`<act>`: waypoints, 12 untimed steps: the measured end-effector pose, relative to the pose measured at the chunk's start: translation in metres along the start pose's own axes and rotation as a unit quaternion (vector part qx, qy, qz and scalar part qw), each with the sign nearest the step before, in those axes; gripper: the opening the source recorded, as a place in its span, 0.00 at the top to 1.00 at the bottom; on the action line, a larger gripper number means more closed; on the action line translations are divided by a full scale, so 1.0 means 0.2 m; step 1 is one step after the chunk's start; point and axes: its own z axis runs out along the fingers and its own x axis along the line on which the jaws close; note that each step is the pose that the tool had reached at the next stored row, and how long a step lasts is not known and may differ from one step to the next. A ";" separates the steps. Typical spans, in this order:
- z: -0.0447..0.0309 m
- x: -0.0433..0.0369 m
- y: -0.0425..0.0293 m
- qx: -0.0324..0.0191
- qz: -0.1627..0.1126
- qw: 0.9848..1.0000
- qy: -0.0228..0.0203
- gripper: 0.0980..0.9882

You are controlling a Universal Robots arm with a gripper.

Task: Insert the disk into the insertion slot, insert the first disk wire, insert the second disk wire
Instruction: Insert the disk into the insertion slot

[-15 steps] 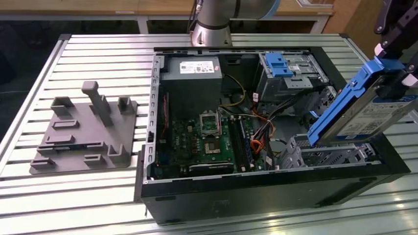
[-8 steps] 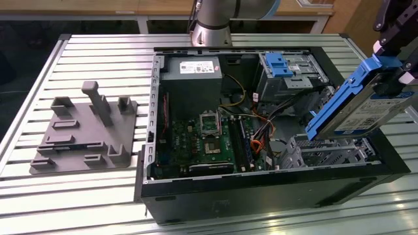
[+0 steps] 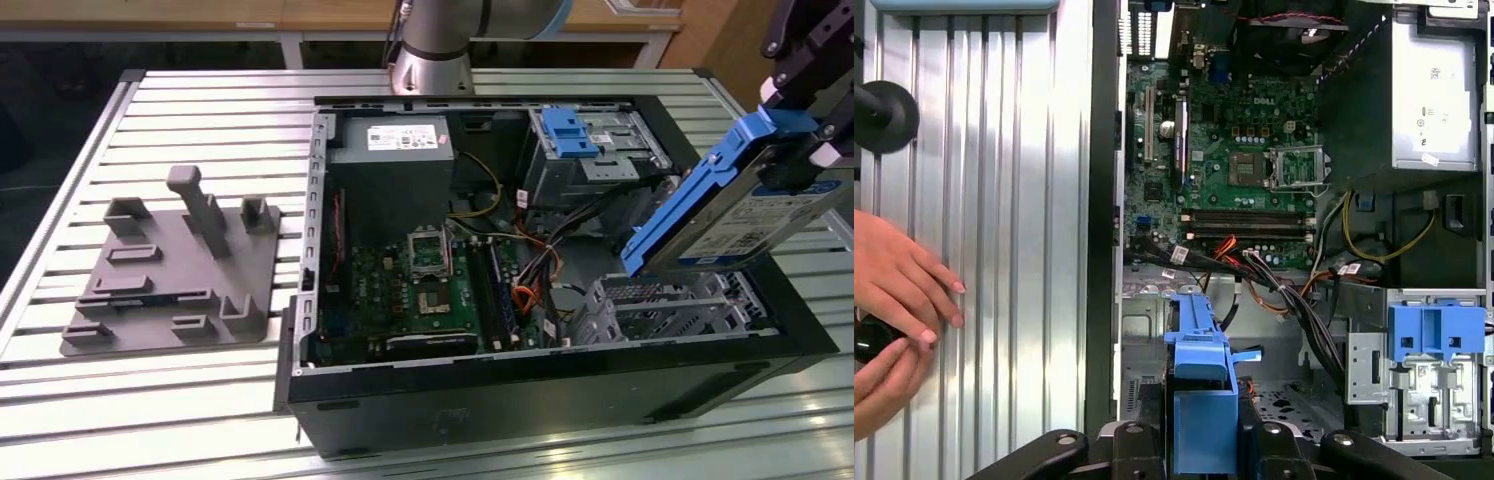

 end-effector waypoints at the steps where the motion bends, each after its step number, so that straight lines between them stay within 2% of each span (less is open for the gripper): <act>1: 0.000 0.000 0.000 0.000 0.000 1.000 0.000 0.70; 8: 0.000 0.000 -0.007 0.002 -0.001 1.000 0.000 0.70; 12: 0.000 0.000 -0.027 0.003 -0.004 1.000 0.000 0.70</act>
